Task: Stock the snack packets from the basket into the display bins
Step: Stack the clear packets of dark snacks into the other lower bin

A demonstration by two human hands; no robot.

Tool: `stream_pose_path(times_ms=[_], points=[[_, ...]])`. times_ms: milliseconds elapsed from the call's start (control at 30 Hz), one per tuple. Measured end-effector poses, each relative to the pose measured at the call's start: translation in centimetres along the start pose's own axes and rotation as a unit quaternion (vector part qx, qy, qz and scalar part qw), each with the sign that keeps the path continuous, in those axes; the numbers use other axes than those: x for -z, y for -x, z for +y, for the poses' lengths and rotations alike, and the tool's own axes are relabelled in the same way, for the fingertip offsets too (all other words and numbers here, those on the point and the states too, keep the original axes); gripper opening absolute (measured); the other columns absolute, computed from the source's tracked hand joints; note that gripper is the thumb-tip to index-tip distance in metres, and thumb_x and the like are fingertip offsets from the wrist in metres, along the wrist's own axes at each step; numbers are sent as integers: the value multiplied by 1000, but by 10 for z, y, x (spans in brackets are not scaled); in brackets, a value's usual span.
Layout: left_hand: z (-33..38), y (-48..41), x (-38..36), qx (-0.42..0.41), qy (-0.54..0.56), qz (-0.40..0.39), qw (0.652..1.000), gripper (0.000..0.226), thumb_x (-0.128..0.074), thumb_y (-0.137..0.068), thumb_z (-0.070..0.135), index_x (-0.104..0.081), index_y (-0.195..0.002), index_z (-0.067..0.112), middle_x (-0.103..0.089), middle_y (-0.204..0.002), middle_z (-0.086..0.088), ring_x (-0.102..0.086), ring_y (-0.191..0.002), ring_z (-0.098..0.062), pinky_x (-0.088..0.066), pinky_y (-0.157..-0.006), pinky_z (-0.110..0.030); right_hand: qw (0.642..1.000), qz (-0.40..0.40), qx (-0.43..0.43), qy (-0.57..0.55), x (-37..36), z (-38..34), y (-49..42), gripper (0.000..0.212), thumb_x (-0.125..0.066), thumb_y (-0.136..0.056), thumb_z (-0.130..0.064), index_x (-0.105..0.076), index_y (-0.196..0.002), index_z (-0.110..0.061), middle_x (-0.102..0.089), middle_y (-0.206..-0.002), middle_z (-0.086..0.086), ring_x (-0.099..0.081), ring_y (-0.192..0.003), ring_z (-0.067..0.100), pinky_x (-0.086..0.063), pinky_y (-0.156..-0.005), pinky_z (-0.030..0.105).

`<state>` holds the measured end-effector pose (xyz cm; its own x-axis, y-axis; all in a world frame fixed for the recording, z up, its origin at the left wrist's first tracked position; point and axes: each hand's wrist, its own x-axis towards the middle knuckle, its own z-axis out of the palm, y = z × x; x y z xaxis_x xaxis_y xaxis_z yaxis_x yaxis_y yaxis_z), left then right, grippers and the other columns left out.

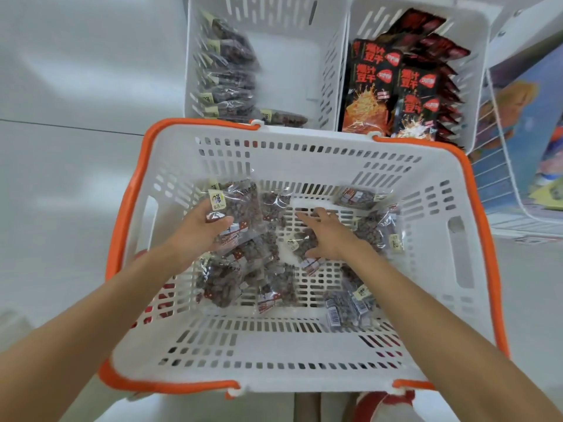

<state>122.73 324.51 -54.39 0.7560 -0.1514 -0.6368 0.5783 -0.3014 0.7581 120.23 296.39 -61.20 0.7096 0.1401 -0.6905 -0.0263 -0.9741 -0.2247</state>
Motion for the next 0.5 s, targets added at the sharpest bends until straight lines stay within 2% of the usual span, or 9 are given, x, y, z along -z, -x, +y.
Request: stream_pose_path(times_ms=[67, 133, 200, 233, 267, 333, 400, 500], points=[[0, 0, -2, -3, -4, 1, 1000, 39, -56, -99, 17, -50, -136, 26, -60, -129, -2, -61, -112, -22, -51, -62, -21, 999, 28, -11, 31, 0, -1, 4, 89, -77, -77, -52, -34, -149, -22, -29, -146, 10, -34, -133, 31, -39, -106, 46], [0, 1, -2, -1, -6, 5, 1000, 38, -56, -99, 16, -52, -136, 25, -62, -125, -3, -61, -113, -22, -49, -66, -24, 998, 59, -1, 37, 0, 1, 8, 70, -78, -73, -55, -48, -123, -16, -44, -121, 5, -44, -112, 26, -43, -95, 43], [0, 1, -1, -2, -12, 6, 1000, 37, -57, -99, 17, -52, -135, 25, -62, -125, -4, -60, -114, -24, -51, -68, -26, 996, 52, -6, -79, 3, 3, 16, 54, -82, -74, -45, -44, -102, -18, -48, -96, -1, -46, -87, 20, -43, -71, 32], [2, 3, -1, 0, -11, 6, 1000, 37, -57, -99, 18, -52, -135, 24, -62, -125, -5, -61, -113, -24, -51, -66, -25, 988, 49, -15, -146, 7, 3, 22, 50, -83, -75, -39, -43, -97, -18, -50, -89, -1, -45, -76, 17, -39, -63, 30], [4, 5, -2, 2, -5, 7, 1000, 38, -57, -99, 18, -51, -136, 23, -61, -126, -5, -61, -112, -23, -51, -63, -22, 979, 62, -16, -192, 13, 2, 30, 46, -83, -76, -36, -44, -95, -18, -53, -88, -1, -46, -72, 16, -38, -61, 29], [9, 10, -3, 10, 16, 10, 1000, 39, -57, -99, 19, -50, -136, 23, -61, -126, -5, -62, -111, -23, -51, -57, -18, 956, 108, -3, -274, 31, -4, 49, 39, -81, -79, -30, -50, -98, -16, -58, -95, -4, -55, -79, 14, -42, -69, 30], [13, 15, -4, 8, 41, 6, 999, 36, -57, -99, 18, -51, -134, 24, -61, -125, -5, -63, -109, -22, -51, -59, -21, 907, 169, 14, -385, 54, -15, 70, 35, -81, -80, -25, -56, -102, -18, -59, -107, -9, -57, -100, 11, -43, -84, 29], [23, 29, -9, 7, 107, -13, 994, 21, -54, -100, 15, -57, -116, 28, -63, -110, 0, -62, -85, -14, -52, -60, -22, 842, 202, 62, -497, 84, -37, 92, 30, -79, -82, -22, -61, -105, -29, -60, -116, -10, -57, -114, 10, -47, -100, 37]])
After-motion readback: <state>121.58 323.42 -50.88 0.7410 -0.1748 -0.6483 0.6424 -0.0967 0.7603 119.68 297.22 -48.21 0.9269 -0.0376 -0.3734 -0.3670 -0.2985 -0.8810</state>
